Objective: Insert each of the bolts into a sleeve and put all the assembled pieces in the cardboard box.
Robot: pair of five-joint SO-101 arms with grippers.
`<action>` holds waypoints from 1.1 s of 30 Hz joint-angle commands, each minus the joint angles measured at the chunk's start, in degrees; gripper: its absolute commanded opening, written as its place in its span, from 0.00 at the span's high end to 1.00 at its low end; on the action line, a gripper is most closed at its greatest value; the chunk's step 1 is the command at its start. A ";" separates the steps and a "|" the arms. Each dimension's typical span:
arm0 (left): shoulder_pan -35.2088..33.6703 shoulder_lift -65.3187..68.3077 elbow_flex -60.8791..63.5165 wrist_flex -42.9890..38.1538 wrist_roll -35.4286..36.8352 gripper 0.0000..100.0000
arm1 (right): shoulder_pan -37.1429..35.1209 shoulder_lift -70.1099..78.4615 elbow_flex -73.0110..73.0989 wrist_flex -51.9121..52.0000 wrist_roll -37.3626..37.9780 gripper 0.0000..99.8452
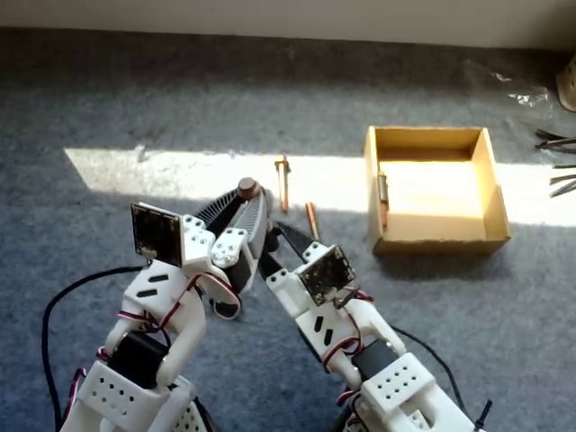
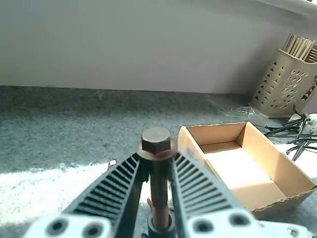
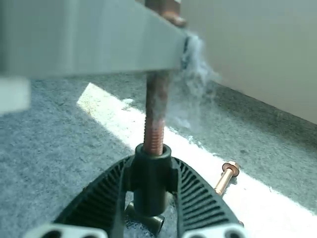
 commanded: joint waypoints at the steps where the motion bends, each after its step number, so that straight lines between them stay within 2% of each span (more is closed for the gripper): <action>1: -0.84 -0.66 1.89 -0.88 -0.09 1.00 | 2.07 -1.19 -0.57 -2.15 0.44 1.00; 6: -0.22 -0.66 3.47 -3.60 -0.18 0.98 | 1.98 -1.19 -0.31 -2.15 0.44 1.00; 11: -0.22 -0.66 3.56 -3.60 0.00 0.84 | 1.89 -1.19 -0.13 -2.15 0.44 1.00; 24: -0.22 -0.66 3.56 -3.69 -0.44 0.84 | 1.89 -1.19 -0.13 -2.15 0.44 1.00; 27: -0.04 -0.75 3.56 -3.78 -3.78 0.84 | 1.89 -1.19 -0.13 -2.15 0.35 1.00; 33: -0.75 -1.27 2.95 -3.78 -4.04 0.84 | 1.80 -1.19 -0.13 -1.89 0.35 1.00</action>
